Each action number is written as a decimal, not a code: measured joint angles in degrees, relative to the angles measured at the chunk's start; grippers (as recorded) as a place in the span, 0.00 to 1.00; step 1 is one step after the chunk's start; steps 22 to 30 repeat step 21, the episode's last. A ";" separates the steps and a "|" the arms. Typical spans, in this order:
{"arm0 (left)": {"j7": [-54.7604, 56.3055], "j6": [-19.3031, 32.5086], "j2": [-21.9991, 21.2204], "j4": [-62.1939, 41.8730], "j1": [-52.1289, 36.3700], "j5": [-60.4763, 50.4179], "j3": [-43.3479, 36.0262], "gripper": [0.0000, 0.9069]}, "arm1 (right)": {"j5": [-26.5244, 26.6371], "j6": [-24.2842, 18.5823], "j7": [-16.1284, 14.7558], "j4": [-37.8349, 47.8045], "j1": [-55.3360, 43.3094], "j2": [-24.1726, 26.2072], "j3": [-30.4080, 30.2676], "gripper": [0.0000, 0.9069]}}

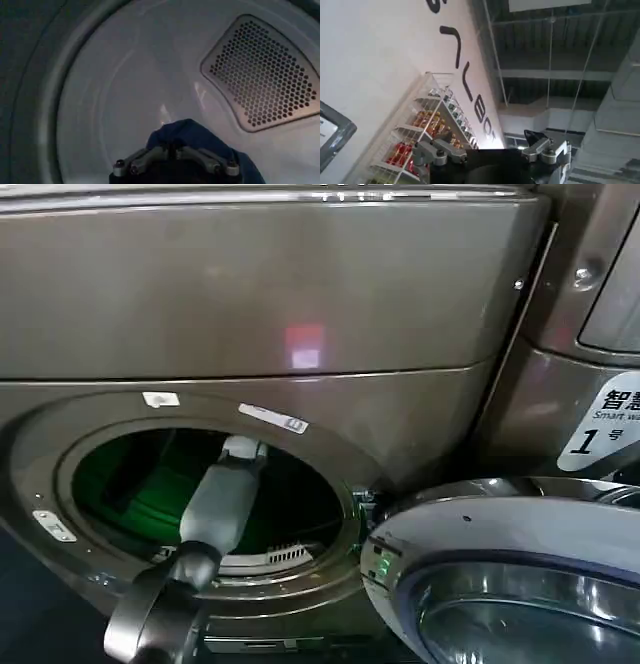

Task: Grasp the clothes from the dryer.

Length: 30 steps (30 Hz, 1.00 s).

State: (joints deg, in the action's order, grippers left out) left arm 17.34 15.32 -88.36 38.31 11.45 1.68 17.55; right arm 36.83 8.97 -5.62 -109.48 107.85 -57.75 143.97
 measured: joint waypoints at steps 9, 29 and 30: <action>0.64 0.56 -0.46 -0.65 -0.06 -0.47 0.35 0.00 | -0.68 0.46 0.01 0.08 0.00 0.26 0.76 1.00; 0.80 1.00 -0.58 -1.20 -0.24 -0.80 0.57 0.00 | -1.69 0.90 -0.92 -0.04 0.01 0.23 1.11 1.00; 0.80 1.00 -0.58 -1.20 -0.24 -0.80 0.57 0.00 | -1.69 0.90 -0.92 -0.04 0.01 0.23 1.11 1.00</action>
